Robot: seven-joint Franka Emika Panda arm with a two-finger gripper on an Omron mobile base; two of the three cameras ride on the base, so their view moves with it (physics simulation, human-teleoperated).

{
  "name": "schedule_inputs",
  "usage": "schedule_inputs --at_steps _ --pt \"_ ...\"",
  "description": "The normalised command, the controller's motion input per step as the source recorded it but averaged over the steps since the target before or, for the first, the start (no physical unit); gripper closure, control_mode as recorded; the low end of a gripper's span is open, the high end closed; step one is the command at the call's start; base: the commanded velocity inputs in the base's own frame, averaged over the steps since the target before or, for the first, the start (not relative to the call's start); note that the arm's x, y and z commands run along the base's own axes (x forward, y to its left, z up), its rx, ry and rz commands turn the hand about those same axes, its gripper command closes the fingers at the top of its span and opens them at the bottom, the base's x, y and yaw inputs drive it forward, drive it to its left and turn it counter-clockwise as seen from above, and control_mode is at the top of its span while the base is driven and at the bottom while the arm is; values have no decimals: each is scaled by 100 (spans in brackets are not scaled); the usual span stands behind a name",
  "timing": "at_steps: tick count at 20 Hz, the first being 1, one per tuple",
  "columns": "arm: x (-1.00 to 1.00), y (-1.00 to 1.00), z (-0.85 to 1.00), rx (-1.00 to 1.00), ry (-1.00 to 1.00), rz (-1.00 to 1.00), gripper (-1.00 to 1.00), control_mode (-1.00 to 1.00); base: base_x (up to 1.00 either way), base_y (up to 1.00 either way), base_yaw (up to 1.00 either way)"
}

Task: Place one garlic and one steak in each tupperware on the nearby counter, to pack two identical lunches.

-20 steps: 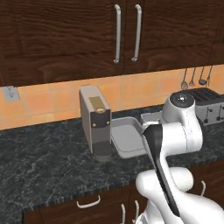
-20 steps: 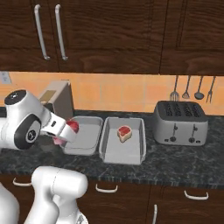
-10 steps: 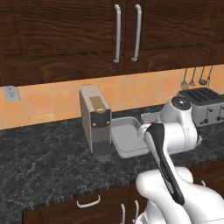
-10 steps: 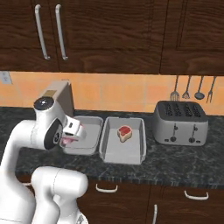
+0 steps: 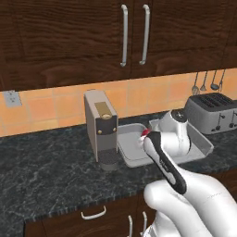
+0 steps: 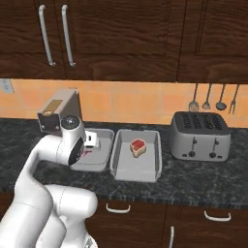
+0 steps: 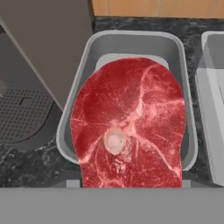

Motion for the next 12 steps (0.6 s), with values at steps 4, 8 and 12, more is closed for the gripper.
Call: schedule_inputs --at_steps 4,8,12 --pt "76 13 -33 0 12 8 100 -100 0 0 0" --pt "55 8 -28 0 10 0 100 -100 0 0 0" --pt "48 5 -27 0 7 0 100 -100 0 0 0"
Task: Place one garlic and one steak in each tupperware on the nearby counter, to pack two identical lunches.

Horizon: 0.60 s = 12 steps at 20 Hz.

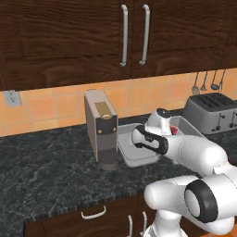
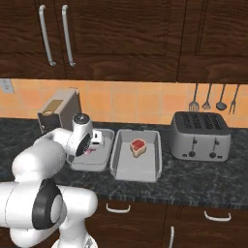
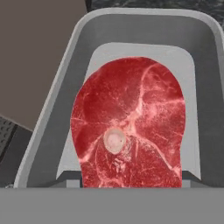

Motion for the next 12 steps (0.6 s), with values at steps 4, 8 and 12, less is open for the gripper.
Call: schedule_inputs --at_steps 4,8,12 --pt "34 0 -31 0 0 0 100 -100 0 0 0" --pt "26 0 -32 0 0 0 100 -100 0 0 0" --pt "33 -2 -30 0 0 0 100 -100 0 0 0"
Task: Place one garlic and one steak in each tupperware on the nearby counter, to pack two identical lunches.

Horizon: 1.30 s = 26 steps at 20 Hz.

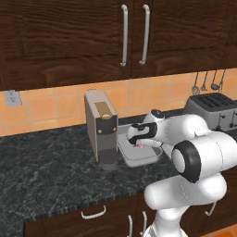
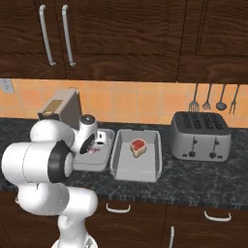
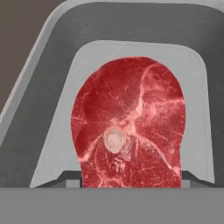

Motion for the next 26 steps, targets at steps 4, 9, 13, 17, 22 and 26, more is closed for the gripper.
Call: schedule_inputs --at_steps 4,9,13,17,22,26 --pt "34 -1 -23 0 0 0 100 -100 0 0 0" --pt "27 -2 -19 0 0 0 -100 -100 0 0 0" --pt "17 0 -17 0 0 0 -100 -100 0 0 0" --pt "-8 0 9 0 -2 -1 -100 -100 0 0 0" --pt "-50 0 81 0 -5 -6 -100 -100 0 0 0" --pt "-79 -4 90 0 -2 -8 -100 -100 0 0 0"
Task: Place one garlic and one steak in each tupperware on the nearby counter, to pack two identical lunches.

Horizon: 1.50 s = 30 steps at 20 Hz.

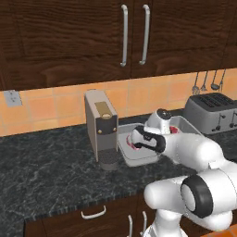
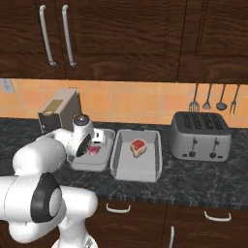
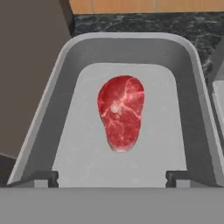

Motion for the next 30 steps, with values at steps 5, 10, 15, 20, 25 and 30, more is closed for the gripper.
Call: schedule_inputs --at_steps 5,10,15,20,25,30 --pt "-93 -15 95 0 0 -7 -100 -100 0 0 0" --pt "-100 -24 71 0 -3 -3 -100 -100 0 0 0" --pt "-99 -2 63 0 -1 0 -100 -100 0 0 0" --pt "-94 0 24 -1 0 0 -100 -100 0 0 0" --pt "-31 0 -24 -6 -1 0 -100 100 -8 0 0" --pt "0 0 0 0 0 0 -100 100 -94 -21 -3"
